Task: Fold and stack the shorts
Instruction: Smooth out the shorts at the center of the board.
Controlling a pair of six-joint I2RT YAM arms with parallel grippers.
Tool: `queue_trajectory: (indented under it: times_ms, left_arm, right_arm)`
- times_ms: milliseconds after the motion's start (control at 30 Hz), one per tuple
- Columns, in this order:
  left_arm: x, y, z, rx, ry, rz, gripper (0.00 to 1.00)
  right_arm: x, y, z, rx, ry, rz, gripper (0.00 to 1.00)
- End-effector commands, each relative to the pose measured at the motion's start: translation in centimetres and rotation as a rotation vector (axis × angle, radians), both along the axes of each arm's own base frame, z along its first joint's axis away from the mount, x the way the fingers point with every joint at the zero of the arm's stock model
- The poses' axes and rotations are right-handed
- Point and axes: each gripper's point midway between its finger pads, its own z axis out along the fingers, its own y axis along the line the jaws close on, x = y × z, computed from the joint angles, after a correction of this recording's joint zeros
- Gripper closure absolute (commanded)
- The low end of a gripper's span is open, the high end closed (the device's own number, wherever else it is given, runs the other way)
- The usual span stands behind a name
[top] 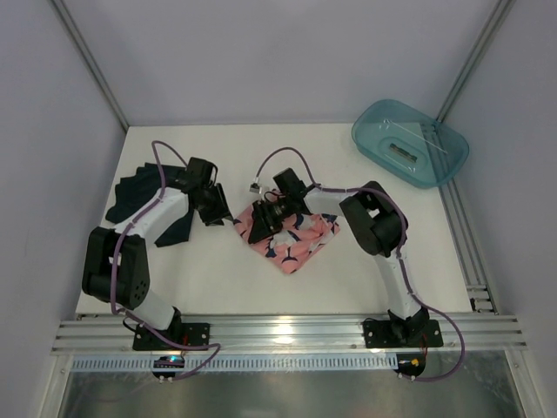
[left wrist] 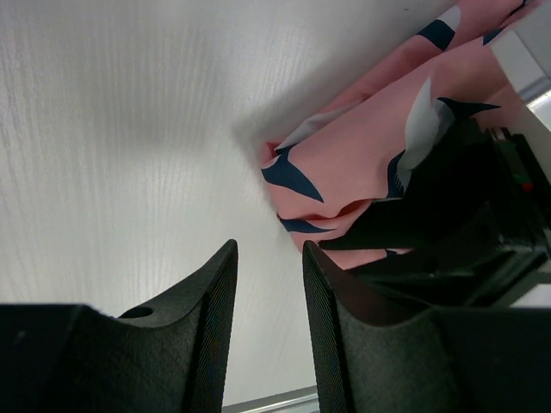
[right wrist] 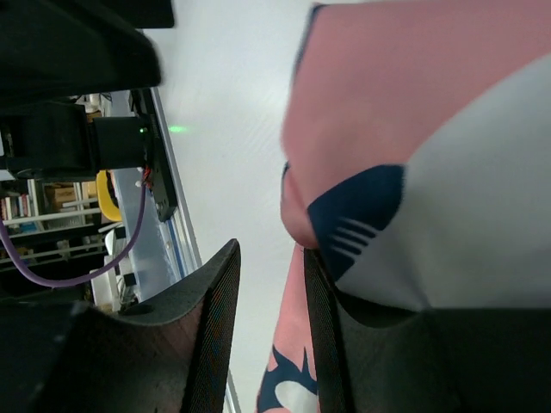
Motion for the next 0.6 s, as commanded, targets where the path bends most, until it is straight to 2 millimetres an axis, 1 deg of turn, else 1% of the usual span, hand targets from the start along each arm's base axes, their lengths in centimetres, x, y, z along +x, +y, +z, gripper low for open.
queue_trajectory:
  times_ms: [0,100,200,267,367,400,433,467,500,533,567]
  left_arm:
    - [0.7,-0.2,1.8,-0.028,-0.067,-0.003,0.62]
    - [0.5,-0.1,1.4,-0.024,-0.068,0.003,0.62]
    - [0.1,-0.3,1.2,-0.039,-0.054,-0.005,0.62]
    - [0.2,-0.8,1.5,-0.068,-0.063,-0.016,0.62]
    - [0.3,-2.6,2.7,-0.154,-0.118,-0.073,0.62]
    - [0.3,-3.1,3.3,-0.171,-0.142,-0.085,0.62]
    - [0.1,-4.1,3.7,-0.198,-0.154,-0.111,0.62]
    - [0.3,-4.6,4.0,-0.214,-0.176,-0.123,0.62]
    - [0.4,-5.0,4.1,-0.225,-0.186,-0.13,0.61]
    - [0.4,-5.4,3.9,-0.235,-0.18,-0.136,0.61]
    - [0.6,-5.6,3.8,-0.245,-0.179,-0.127,0.61]
  right_arm:
    - [0.9,0.7,0.1,0.079,-0.016,0.024,0.6]
    - [0.5,0.6,-0.9,0.072,0.005,0.034,0.6]
    - [0.6,0.6,-0.6,0.077,0.0,0.03,0.6]
    - [0.6,0.6,-0.1,0.08,0.006,0.028,0.6]
    - [0.3,0.5,2.0,0.105,-0.008,0.032,0.6]
    - [-0.1,0.3,3.8,0.123,-0.031,0.033,0.6]
    - [-0.5,0.2,4.8,0.137,-0.036,0.042,0.6]
    - [-0.8,-0.2,5.3,0.138,-0.039,0.043,0.6]
    - [-1.2,-0.6,6.0,0.131,-0.04,0.043,0.6]
    - [-1.4,-0.8,7.8,0.148,-0.077,0.042,0.6]
    - [-1.7,-1.1,8.3,0.153,-0.093,0.048,0.59]
